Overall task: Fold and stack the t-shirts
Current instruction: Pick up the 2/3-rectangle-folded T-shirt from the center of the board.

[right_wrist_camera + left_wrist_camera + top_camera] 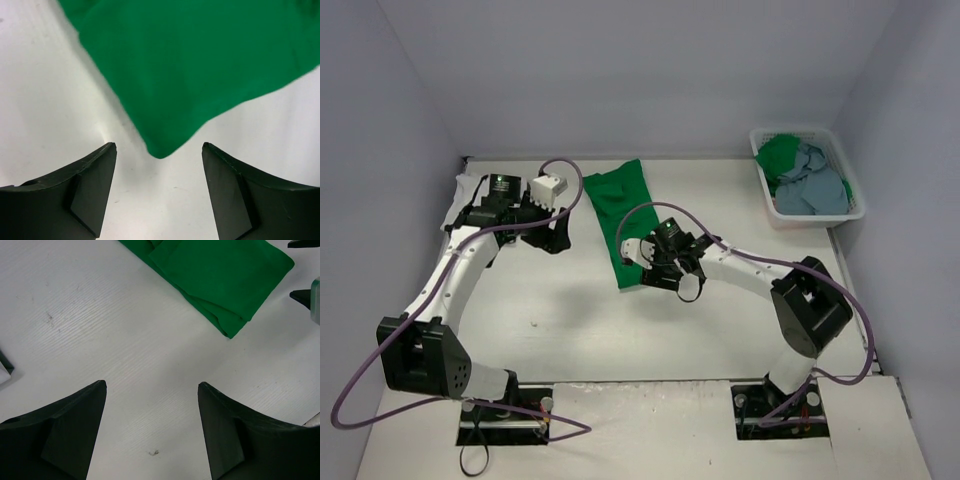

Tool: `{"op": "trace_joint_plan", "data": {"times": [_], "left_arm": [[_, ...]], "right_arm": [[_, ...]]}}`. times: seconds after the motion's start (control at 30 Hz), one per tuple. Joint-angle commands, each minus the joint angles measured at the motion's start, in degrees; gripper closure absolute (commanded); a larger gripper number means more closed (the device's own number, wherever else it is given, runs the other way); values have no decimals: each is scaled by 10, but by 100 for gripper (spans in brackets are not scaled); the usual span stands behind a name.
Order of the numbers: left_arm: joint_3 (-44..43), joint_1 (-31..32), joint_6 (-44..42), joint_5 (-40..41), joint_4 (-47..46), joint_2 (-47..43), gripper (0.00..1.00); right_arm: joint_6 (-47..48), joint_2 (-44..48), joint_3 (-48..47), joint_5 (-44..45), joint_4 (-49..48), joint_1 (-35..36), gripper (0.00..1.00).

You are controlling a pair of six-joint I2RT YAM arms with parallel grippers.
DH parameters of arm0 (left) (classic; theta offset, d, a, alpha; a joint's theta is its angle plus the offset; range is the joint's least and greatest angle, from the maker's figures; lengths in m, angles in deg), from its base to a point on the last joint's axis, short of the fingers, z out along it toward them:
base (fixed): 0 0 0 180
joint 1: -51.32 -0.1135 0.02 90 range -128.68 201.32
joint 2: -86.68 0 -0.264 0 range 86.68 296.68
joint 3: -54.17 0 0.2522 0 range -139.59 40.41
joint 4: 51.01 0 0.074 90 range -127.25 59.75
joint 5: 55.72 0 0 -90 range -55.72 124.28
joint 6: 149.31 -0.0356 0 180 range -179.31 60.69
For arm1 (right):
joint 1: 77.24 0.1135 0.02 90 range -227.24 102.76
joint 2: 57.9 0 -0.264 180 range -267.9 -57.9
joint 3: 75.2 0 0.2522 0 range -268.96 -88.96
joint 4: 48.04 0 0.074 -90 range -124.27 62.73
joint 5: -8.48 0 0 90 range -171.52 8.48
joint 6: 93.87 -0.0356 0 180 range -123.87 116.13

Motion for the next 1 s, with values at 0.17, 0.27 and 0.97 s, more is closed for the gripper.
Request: {"op": "trace_joint_plan", "data": {"times": [0.17, 0.27, 0.97], "left_arm": [[-24, -12, -7, 1, -10, -14, 32], [-21, -12, -7, 1, -12, -15, 32], [-30, -20, -2, -21, -5, -15, 32]], "right_arm": [[31, 7, 4, -54, -35, 11, 33], [28, -6, 4, -59, -52, 15, 33], [24, -116, -12, -69, -127, 40, 33]]}}
